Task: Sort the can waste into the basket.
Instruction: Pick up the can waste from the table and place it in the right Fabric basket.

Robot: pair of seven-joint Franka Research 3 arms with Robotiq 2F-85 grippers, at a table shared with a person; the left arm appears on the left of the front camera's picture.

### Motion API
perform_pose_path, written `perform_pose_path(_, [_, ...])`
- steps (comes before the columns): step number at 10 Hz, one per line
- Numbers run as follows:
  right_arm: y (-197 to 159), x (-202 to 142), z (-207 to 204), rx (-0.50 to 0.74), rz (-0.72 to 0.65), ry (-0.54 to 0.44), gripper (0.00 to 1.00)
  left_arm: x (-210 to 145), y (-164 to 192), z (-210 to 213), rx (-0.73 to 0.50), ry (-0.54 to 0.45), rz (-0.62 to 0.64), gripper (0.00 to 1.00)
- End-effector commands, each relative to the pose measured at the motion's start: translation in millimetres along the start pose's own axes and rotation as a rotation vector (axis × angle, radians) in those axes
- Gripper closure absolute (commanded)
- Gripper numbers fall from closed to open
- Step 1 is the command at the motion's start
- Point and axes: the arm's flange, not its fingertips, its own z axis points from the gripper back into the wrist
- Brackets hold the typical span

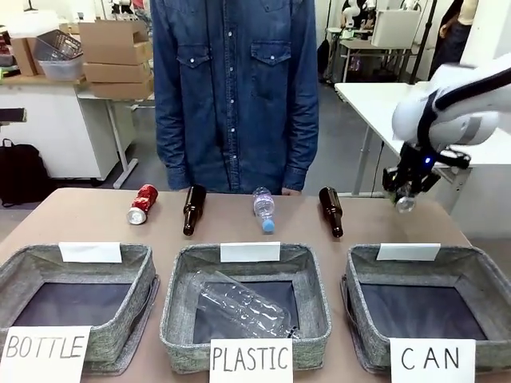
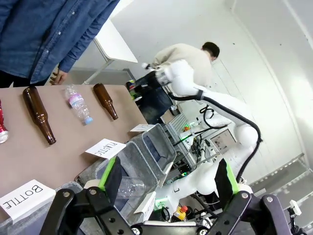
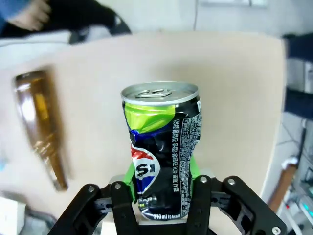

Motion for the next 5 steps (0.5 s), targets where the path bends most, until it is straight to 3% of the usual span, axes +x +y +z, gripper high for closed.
perform_pose_path(1, [-13.6, -65.4, 74.5, 0.120, 0.115, -0.100, 1.00, 0.1, -0.8, -0.1, -0.009, 0.000, -0.021, 0.00])
perform_pose_path(2, [-9.0, -92.6, 92.3, 0.191, 0.264, -0.065, 1.00, 0.1, -0.8, -0.1, -0.009, 0.000, -0.021, 0.00])
perform_pose_path(3, [-4.8, -130.4, 105.3, 0.220, 0.469, -0.112, 1.00, 0.1, -0.8, -0.1, -0.009, 0.000, -0.021, 0.00])
perform_pose_path(5, [3.4, -195.7, 107.0, 0.231, 0.749, -0.120, 1.00, 0.1, -0.8, -0.1, -0.009, 0.000, -0.021, 0.00])
